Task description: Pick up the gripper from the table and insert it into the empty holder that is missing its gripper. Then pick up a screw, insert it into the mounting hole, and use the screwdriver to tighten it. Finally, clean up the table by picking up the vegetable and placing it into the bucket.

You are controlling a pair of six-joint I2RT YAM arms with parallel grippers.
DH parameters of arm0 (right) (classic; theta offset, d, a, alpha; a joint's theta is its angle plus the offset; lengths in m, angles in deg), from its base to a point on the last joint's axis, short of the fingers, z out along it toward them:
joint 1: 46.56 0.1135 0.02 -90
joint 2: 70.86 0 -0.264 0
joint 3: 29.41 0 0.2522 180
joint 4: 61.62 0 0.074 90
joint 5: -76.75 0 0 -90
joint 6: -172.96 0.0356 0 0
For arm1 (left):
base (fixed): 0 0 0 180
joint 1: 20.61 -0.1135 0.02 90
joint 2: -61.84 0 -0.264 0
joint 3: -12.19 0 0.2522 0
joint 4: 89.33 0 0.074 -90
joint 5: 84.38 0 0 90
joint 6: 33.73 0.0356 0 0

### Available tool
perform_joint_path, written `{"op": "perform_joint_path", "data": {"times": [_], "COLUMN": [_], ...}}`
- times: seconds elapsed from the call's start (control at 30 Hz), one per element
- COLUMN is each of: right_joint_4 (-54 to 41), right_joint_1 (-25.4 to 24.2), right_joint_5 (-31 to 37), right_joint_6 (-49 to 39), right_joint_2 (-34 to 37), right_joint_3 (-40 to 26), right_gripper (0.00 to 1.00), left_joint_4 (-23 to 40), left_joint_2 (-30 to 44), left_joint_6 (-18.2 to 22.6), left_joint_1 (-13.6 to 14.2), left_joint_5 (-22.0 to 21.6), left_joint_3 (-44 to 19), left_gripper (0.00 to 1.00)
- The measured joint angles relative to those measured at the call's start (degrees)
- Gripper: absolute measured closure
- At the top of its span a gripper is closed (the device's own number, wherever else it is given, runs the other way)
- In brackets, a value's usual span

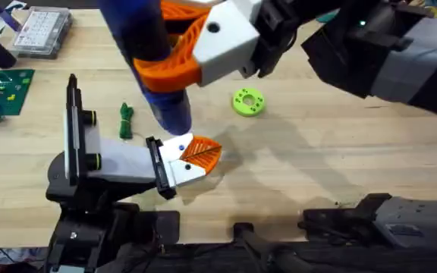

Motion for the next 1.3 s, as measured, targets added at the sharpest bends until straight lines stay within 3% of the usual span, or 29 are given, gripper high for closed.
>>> {"op": "perform_joint_path", "data": {"times": [1.3], "right_joint_4": [0.6], "right_joint_1": [1.6], "right_joint_5": [3.3], "right_joint_6": [-2.6], "right_joint_2": [0.0], "right_joint_3": [4.6], "right_gripper": [0.956], "left_joint_4": [0.0], "left_joint_2": [0.0], "left_joint_6": [0.0], "left_joint_1": [0.0], "left_joint_5": [0.0], "left_joint_3": [0.0], "left_gripper": [0.98]}}
